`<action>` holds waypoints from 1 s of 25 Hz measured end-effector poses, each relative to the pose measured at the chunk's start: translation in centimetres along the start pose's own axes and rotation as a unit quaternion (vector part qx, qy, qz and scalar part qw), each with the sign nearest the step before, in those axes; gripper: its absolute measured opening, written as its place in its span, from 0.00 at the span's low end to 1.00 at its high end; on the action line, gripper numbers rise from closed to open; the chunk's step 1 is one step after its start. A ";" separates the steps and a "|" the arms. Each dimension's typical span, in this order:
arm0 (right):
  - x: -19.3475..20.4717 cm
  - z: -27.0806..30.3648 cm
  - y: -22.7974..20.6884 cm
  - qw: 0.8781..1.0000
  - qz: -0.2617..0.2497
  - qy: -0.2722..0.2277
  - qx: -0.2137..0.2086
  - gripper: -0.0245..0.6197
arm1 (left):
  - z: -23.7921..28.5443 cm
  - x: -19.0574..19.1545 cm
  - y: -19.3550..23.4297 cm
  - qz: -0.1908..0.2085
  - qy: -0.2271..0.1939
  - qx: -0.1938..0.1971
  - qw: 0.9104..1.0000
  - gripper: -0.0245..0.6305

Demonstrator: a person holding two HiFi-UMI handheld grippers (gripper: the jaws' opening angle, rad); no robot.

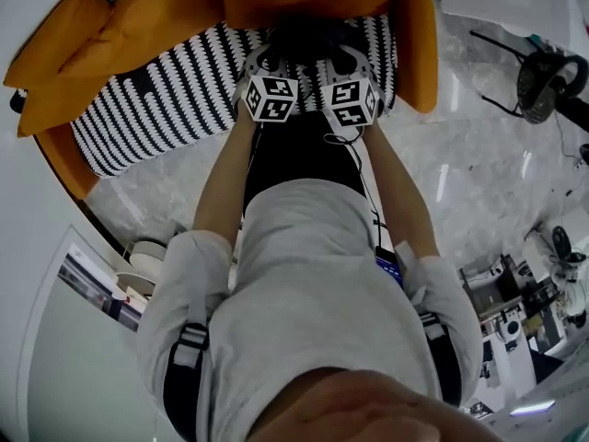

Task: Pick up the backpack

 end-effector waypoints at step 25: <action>-2.2 -7.7 8.5 0.994 0.055 -0.097 0.011 0.13 | -13.1 1.8 2.3 -0.015 -0.097 -0.053 0.994 0.09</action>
Point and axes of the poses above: the fingertips, and each gripper's own axes: z forward along the fingers, y to its left, x out of its underside, the point moved 9 cm from there along -z, backward along the fingers, and after that the axes turned 5 degrees about y, right-handed, at the moved point
